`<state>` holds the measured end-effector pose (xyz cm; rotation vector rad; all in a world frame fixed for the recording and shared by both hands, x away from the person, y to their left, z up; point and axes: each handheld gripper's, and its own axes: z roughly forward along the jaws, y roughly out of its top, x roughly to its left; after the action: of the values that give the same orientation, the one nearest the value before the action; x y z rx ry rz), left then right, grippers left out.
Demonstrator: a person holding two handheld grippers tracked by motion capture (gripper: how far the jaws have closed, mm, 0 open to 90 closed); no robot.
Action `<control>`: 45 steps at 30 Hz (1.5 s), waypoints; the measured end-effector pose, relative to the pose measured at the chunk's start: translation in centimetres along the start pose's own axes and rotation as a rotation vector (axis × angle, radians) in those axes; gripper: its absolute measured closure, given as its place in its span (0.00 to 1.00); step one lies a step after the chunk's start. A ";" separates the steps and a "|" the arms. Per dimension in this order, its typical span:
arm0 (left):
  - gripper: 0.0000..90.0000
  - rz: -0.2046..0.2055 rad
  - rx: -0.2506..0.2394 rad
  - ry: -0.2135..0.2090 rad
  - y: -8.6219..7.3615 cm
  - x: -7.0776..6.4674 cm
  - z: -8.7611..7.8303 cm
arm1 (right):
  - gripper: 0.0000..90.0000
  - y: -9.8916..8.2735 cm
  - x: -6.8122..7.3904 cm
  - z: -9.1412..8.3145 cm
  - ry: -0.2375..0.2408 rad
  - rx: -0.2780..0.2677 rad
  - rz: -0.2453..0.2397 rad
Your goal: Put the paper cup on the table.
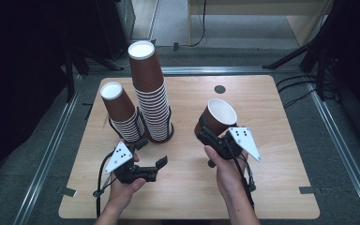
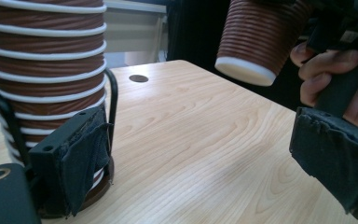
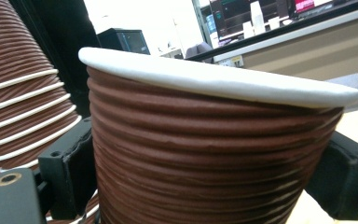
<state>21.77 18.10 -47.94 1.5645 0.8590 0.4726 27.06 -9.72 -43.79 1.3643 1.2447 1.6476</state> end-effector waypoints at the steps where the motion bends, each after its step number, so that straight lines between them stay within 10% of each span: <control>1: 0.06 -0.002 0.001 0.006 -0.1 0.1 0.0 | 0.11 0.1 -0.2 0.1 -0.002 0.000 -0.008; 19: 0.05 0.005 -0.012 0.116 -2.3 1.3 -0.9 | 0.11 1.7 -3.4 1.6 -0.068 -0.031 -0.106; 45: 0.05 -0.078 0.020 0.411 -5.9 5.9 -8.8 | 0.11 1.2 -8.0 4.3 -0.149 -0.041 -0.237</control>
<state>17.70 28.28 -52.95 1.4677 1.2344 0.7458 33.29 -16.20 -45.42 1.2385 1.2267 1.3758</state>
